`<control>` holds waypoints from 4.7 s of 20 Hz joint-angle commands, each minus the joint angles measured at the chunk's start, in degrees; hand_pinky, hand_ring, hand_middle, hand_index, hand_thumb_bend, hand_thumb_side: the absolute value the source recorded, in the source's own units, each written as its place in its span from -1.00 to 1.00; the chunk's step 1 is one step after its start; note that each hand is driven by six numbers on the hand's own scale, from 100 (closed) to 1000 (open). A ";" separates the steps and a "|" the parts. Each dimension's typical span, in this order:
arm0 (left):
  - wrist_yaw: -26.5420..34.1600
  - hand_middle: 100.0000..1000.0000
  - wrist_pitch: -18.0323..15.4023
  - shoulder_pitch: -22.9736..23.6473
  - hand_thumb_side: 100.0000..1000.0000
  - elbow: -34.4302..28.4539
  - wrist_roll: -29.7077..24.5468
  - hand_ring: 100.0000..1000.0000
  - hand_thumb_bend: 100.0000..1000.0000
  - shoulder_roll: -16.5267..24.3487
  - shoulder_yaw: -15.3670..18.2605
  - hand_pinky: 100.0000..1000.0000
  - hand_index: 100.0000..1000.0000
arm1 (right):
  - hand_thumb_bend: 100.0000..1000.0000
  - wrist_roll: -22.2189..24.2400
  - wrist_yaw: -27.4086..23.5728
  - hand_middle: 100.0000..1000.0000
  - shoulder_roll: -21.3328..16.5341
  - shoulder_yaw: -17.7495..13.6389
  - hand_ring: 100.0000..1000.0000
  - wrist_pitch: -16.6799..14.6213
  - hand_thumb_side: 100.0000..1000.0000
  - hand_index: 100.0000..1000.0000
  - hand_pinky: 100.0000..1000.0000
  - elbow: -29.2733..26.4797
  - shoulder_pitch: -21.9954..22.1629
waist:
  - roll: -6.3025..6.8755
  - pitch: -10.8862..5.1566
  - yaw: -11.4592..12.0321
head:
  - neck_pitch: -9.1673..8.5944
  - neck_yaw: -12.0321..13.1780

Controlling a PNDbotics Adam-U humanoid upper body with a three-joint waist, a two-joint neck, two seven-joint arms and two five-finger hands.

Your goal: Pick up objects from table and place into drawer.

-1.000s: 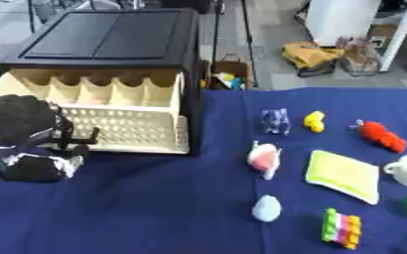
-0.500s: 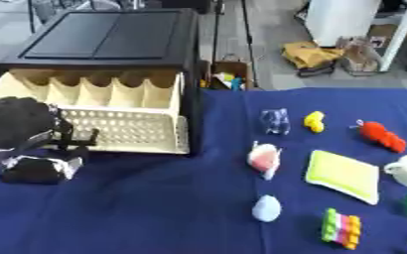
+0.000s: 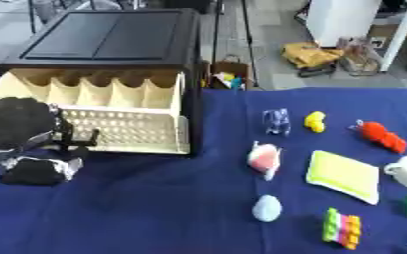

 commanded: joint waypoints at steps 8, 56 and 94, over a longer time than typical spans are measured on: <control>1.35 -1.00 -0.57 0.60 0.63 -0.37 1.17 -1.00 -1.00 1.68 0.50 -1.00 -0.16 | -1.00 -0.42 0.46 0.14 -1.04 -0.75 0.21 0.61 1.00 0.28 0.07 -0.84 -0.47 | 0.07 -1.30 0.27 | -0.27 0.12; 10.41 -1.00 -1.38 4.54 0.67 -0.37 4.29 -1.00 -1.00 1.87 0.41 -1.00 -0.25 | -1.00 -1.18 0.92 0.14 -1.17 -1.14 0.22 1.17 1.00 0.28 0.07 -0.84 0.21 | 0.11 -1.89 1.74 | 0.36 -0.22; 13.23 -1.00 -0.64 4.37 0.69 -0.37 8.26 -1.00 -1.00 3.88 4.36 -1.00 -0.28 | -1.00 -1.32 1.29 0.15 -1.58 -1.25 0.22 1.35 1.00 0.28 0.07 -0.84 0.82 | 0.65 -2.78 2.75 | 0.99 -0.72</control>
